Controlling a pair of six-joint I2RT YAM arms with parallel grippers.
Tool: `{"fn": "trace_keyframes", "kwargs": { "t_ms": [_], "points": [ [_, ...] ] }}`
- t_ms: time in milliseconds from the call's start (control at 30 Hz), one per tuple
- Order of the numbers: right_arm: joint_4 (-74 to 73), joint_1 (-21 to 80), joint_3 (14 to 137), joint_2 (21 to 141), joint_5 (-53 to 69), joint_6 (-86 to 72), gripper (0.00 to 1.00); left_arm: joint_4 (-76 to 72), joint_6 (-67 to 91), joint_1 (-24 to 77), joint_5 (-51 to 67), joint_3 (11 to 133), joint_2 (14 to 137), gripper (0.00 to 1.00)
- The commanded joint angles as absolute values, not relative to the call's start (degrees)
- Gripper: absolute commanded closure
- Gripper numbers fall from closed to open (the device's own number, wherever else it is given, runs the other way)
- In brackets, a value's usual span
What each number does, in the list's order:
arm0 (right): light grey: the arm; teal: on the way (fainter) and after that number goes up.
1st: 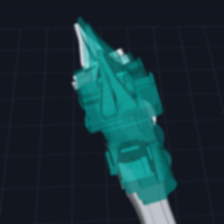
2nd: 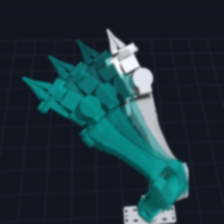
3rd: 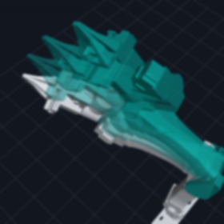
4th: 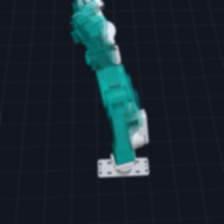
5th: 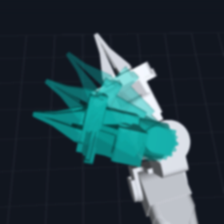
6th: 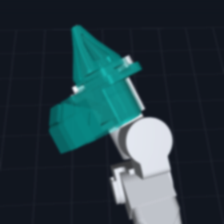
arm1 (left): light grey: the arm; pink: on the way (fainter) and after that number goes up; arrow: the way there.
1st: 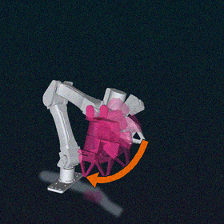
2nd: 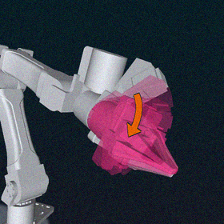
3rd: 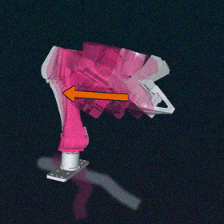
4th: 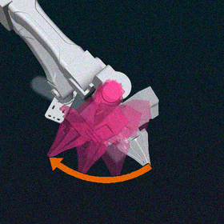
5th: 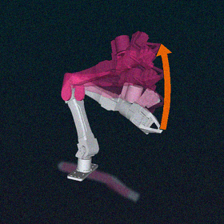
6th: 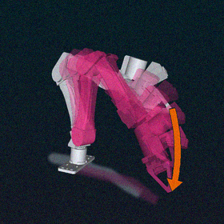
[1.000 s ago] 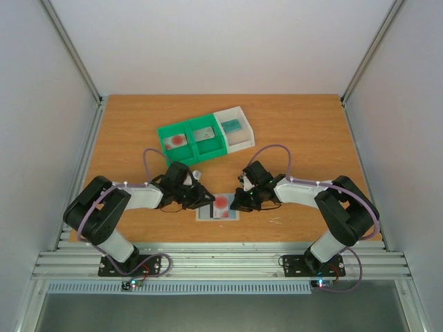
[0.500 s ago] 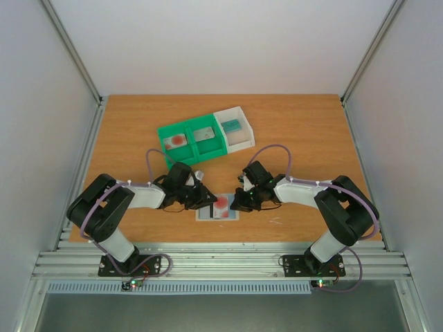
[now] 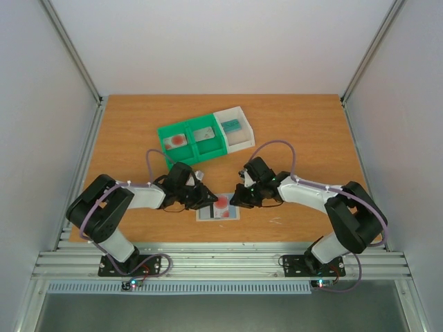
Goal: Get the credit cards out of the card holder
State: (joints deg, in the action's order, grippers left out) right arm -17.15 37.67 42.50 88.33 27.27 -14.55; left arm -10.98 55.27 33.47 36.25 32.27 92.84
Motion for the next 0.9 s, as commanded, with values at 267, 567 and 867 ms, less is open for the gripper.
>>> {"fn": "trace_keyframes", "kwargs": {
  "t_ms": [267, 567, 867],
  "points": [
    [-14.8, 38.6, 46.3, 89.2, 29.8, -17.2, 0.82, -10.3, 54.4, 33.7, 34.5, 32.6, 92.3, 0.69],
    [-10.7, 38.8, 44.4, 98.2, 30.5, -17.8, 0.88, -13.3, 55.3, 33.7, 35.7, 32.1, 92.5, 0.68],
    [-11.0, 38.8, 42.7, 98.0, 28.6, -18.0, 0.89, -22.6, 58.9, 33.7, 38.7, 30.1, 93.7, 0.87]
  ]
}}
